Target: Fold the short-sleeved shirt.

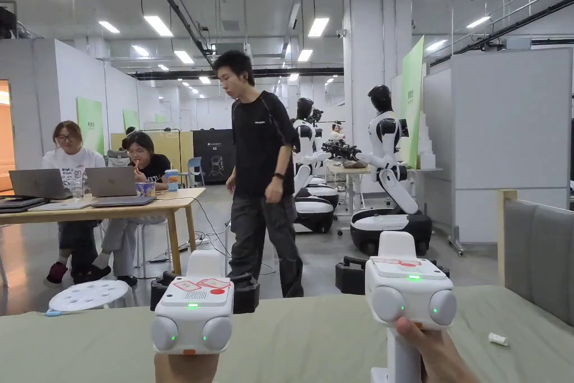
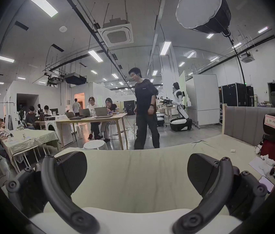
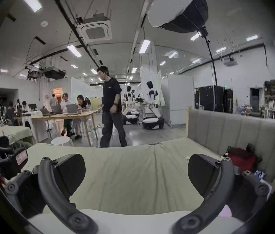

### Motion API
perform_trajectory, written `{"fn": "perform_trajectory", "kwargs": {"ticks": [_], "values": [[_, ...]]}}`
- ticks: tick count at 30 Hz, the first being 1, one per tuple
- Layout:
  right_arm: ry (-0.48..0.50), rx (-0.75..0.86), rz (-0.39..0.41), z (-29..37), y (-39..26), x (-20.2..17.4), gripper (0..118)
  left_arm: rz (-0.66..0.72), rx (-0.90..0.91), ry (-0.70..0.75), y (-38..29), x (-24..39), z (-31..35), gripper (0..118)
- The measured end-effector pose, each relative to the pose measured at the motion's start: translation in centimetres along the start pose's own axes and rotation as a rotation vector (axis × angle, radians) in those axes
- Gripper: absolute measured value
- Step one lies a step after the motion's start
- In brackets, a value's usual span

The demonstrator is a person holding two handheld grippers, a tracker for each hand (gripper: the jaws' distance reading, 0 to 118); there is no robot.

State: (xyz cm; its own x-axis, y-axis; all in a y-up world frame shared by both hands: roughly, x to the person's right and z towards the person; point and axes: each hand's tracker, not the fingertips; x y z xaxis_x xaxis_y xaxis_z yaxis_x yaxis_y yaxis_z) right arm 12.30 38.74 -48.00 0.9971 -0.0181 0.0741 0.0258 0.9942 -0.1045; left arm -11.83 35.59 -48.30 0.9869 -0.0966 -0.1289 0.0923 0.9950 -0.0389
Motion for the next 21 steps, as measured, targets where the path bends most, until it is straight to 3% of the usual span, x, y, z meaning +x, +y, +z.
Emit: {"fn": "perform_trajectory", "kwargs": {"ticks": [3, 21], "values": [[0.046, -0.016, 0.006, 0.02, -0.10, -0.20, 118, 0.004, -0.001, 0.005, -0.03, -0.06, -0.04, 118], [0.049, -0.054, -0.028, -0.45, -0.71, 0.03, 118, -0.001, -0.003, 0.005, -0.40, -0.35, 0.03, 118]]}}
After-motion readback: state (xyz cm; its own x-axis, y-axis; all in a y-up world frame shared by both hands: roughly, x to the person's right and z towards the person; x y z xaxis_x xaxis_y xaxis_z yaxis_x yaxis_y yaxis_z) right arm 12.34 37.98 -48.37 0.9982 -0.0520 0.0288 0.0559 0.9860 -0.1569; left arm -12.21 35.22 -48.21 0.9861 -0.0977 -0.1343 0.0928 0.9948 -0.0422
